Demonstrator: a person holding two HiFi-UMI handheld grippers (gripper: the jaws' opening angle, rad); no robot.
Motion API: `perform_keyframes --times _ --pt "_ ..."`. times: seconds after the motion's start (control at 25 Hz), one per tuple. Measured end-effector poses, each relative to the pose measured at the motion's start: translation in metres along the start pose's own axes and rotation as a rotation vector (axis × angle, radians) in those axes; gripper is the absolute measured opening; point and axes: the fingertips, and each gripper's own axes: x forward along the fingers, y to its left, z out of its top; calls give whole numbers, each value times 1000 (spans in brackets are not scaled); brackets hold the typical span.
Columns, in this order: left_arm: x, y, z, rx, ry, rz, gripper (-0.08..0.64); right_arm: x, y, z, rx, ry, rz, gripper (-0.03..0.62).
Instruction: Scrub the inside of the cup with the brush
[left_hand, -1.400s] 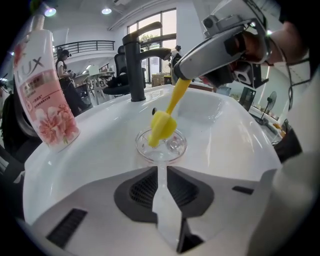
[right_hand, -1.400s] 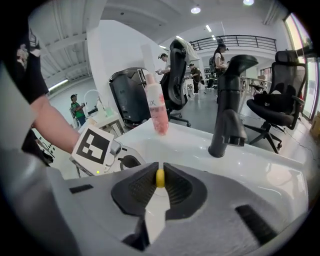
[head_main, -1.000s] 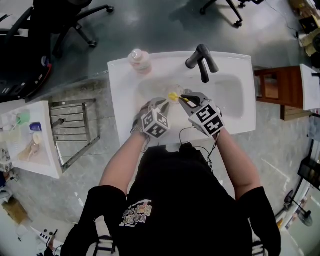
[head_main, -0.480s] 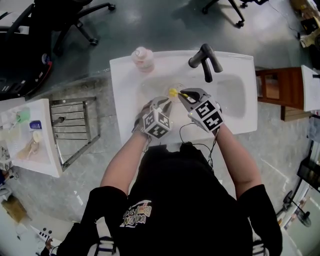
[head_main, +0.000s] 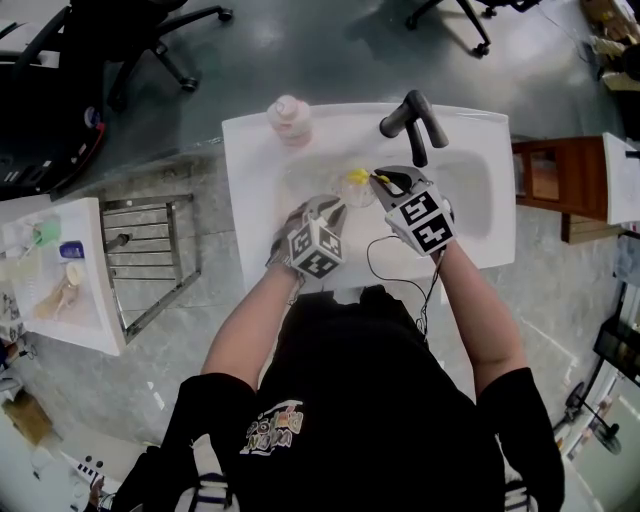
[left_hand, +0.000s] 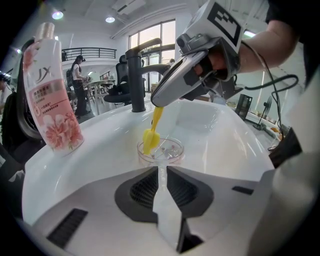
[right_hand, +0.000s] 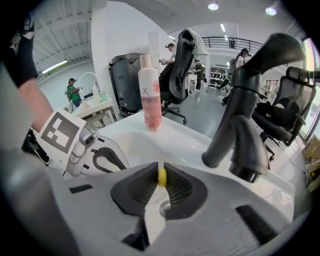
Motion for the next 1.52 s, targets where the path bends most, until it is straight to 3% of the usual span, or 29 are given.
perform_keyframes --times 0.4,0.76,1.12,1.52 --pt "1 0 0 0 3 0 49 -8 -10 -16 19 41 4 43" --pt "0 0 0 0 3 0 49 -13 -2 -32 -31 104 48 37" --pt "0 0 1 -1 5 2 49 -17 12 -43 -63 169 115 37" --pt "0 0 -1 0 9 3 49 -8 42 -48 -31 194 218 37"
